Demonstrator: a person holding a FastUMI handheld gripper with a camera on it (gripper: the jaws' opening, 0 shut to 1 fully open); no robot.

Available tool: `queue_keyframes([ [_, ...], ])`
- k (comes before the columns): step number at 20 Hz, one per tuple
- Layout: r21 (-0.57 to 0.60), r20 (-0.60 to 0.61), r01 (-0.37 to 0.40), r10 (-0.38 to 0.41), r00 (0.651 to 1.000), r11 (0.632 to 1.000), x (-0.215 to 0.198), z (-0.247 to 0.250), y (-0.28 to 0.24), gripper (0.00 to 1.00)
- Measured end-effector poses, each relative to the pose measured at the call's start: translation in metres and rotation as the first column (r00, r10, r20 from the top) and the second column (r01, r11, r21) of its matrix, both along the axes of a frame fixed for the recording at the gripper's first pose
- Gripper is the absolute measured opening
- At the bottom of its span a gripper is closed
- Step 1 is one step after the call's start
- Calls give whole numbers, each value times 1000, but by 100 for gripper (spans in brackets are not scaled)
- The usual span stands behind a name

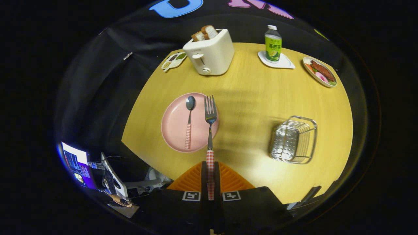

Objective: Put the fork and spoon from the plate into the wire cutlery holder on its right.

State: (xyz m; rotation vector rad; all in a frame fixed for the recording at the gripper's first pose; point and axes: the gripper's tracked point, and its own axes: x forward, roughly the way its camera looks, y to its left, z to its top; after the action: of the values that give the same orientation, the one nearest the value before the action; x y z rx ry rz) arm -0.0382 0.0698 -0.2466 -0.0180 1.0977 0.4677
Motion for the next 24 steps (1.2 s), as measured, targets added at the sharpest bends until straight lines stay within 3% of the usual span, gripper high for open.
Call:
queue_keyframes([
  [5,-76,-17,19,-21,1000,997,0,21,-76,9],
  [10,-194,-125,-88,64,990,977,-7,26,-136,9],
  [18,-255,-318,-194,107,942,947,13,8,-162,9],
  [24,-283,-439,-203,62,897,937,29,-12,-157,10],
])
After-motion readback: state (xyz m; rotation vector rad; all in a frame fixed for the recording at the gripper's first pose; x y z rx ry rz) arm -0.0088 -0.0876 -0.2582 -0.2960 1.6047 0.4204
